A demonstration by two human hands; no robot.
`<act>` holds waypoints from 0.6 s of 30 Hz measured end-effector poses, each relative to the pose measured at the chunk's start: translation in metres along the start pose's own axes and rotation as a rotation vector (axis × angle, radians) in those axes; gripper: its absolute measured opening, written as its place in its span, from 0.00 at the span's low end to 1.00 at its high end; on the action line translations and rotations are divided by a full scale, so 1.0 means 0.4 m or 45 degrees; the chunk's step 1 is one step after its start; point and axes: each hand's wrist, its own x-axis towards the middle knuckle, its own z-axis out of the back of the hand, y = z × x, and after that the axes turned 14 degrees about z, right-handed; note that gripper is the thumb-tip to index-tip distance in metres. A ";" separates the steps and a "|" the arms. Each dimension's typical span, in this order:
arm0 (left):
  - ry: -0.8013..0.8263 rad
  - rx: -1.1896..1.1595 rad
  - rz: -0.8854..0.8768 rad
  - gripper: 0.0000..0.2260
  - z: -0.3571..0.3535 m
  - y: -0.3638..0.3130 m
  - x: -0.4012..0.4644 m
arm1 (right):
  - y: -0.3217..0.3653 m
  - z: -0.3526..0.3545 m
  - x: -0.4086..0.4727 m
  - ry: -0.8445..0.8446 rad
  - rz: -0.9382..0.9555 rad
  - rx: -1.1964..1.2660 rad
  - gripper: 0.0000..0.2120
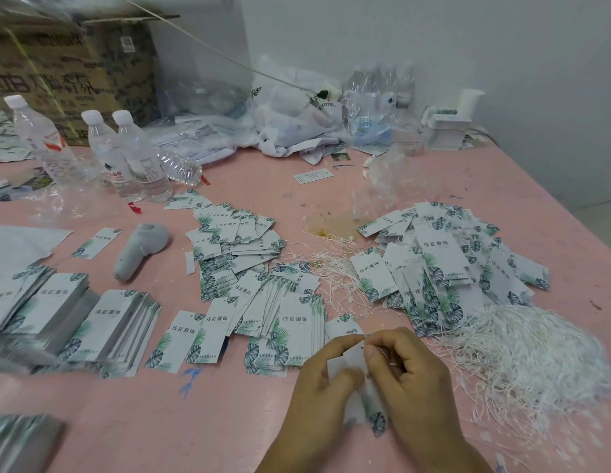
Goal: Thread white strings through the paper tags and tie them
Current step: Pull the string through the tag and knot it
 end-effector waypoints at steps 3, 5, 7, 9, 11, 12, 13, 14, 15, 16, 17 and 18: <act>0.086 -0.113 0.132 0.22 0.007 0.004 0.005 | -0.001 0.006 0.000 -0.023 0.008 0.027 0.13; 0.124 -0.243 0.242 0.22 0.005 0.004 0.004 | -0.002 0.007 -0.002 -0.025 0.009 0.028 0.12; 0.118 -0.322 0.310 0.22 0.004 0.001 0.006 | -0.002 0.005 -0.005 -0.012 -0.002 0.042 0.12; 0.074 -0.321 0.309 0.21 0.006 -0.001 0.011 | -0.003 0.004 -0.006 -0.001 -0.002 0.057 0.12; 0.018 -0.343 0.292 0.17 0.009 -0.002 0.015 | -0.001 0.002 -0.005 0.001 -0.005 0.073 0.09; -0.005 -0.371 0.289 0.15 0.010 -0.003 0.015 | -0.001 0.002 -0.004 0.004 -0.010 0.083 0.07; -0.011 -0.394 0.287 0.14 0.009 -0.004 0.014 | -0.002 0.002 -0.004 0.008 -0.013 0.092 0.07; -0.006 -0.415 0.285 0.14 0.008 -0.007 0.012 | -0.003 0.002 -0.004 0.013 -0.013 0.099 0.07; 0.005 -0.443 0.280 0.15 0.008 -0.010 0.009 | -0.004 0.002 -0.004 0.018 -0.013 0.106 0.07; 0.021 -0.476 0.275 0.15 0.008 -0.014 0.007 | -0.005 0.002 -0.004 0.024 -0.011 0.114 0.07; 0.042 -0.505 0.269 0.15 0.009 -0.018 0.004 | -0.004 0.002 -0.005 0.035 -0.009 0.120 0.08; 0.062 -0.530 0.263 0.15 0.009 -0.021 0.002 | -0.004 0.001 -0.005 0.048 -0.006 0.123 0.08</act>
